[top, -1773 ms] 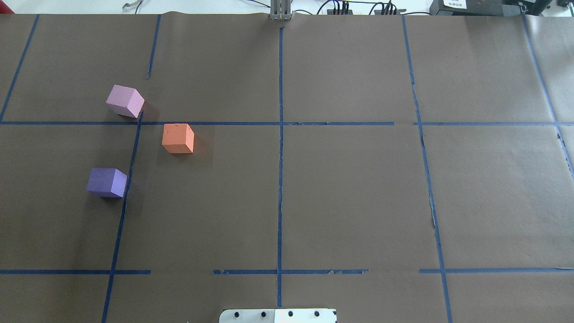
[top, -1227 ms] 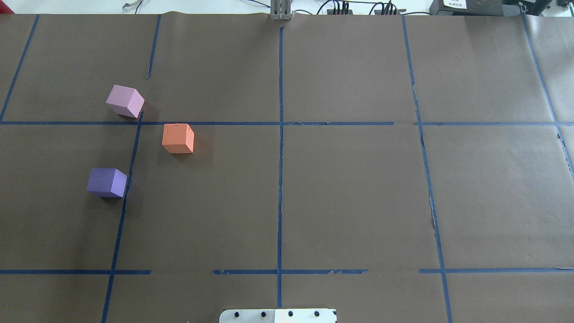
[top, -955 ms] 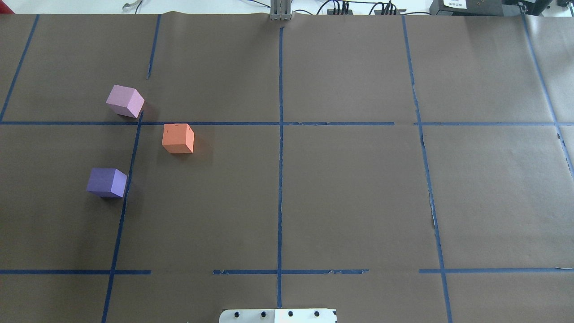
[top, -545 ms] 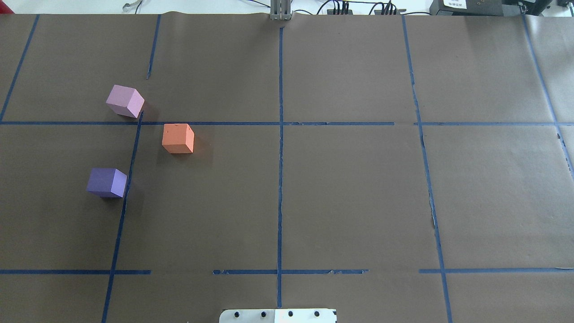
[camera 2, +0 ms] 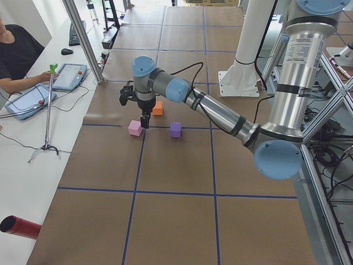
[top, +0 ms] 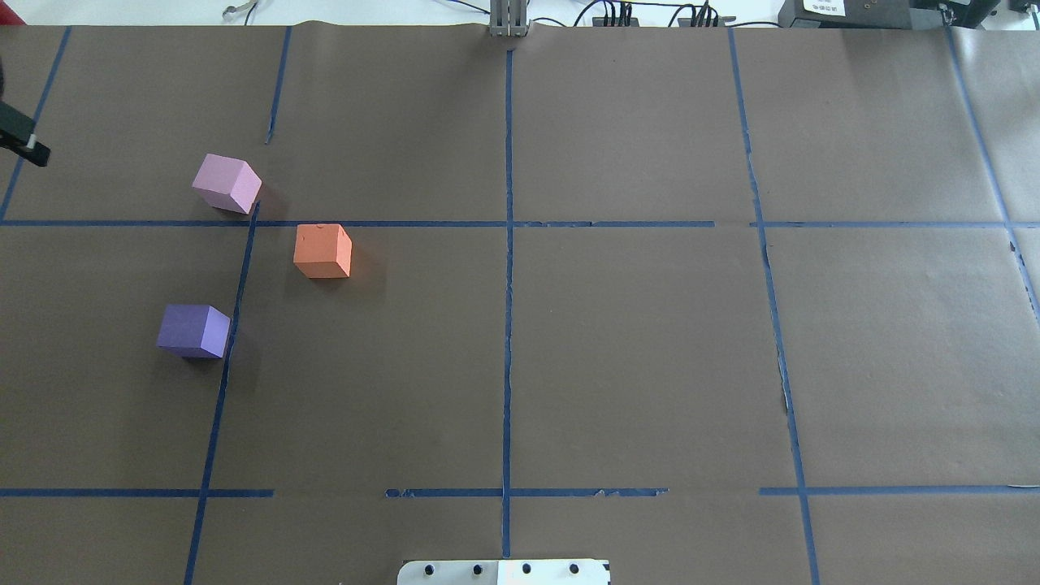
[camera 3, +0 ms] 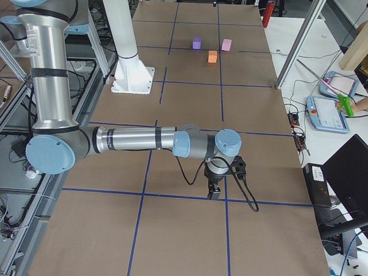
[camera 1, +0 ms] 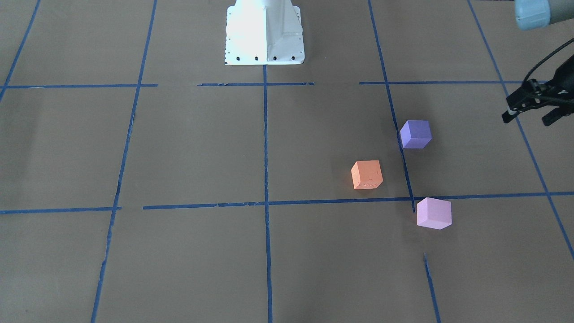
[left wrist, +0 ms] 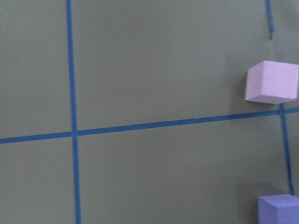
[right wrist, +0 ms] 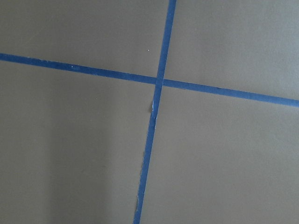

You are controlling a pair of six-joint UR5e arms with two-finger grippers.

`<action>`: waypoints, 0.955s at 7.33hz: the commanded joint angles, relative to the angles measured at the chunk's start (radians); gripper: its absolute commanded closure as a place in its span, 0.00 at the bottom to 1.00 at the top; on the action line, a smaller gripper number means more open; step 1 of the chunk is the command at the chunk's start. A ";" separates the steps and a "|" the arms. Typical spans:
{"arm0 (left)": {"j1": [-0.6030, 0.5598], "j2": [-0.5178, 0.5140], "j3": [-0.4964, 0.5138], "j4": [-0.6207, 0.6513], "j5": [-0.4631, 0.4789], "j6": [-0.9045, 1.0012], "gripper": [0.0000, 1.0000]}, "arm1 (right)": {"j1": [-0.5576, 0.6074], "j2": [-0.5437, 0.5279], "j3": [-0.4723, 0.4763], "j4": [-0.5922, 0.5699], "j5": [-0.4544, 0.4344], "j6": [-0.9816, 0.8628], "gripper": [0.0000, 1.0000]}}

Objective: Arrange blocks in a line
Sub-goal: 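Move the left gripper down toward the orange cube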

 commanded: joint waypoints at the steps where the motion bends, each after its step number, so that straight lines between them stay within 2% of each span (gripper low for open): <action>1: 0.168 -0.158 0.100 0.021 0.002 -0.178 0.00 | 0.000 0.000 0.000 0.000 0.000 0.001 0.00; 2: 0.234 -0.185 0.148 -0.005 0.004 -0.198 0.00 | 0.000 0.000 0.001 0.000 0.000 0.001 0.00; 4: 0.307 -0.187 0.223 -0.186 0.024 -0.307 0.00 | 0.000 0.000 0.001 0.000 0.000 -0.001 0.00; 5: 0.357 -0.197 0.246 -0.221 0.038 -0.347 0.00 | 0.000 0.000 0.000 0.000 0.000 0.001 0.00; 6: 0.371 -0.240 0.284 -0.223 0.085 -0.350 0.00 | 0.000 0.000 0.001 0.000 0.000 0.001 0.00; 7: 0.371 -0.257 0.318 -0.226 0.091 -0.347 0.00 | 0.000 0.000 0.000 0.000 0.000 -0.001 0.00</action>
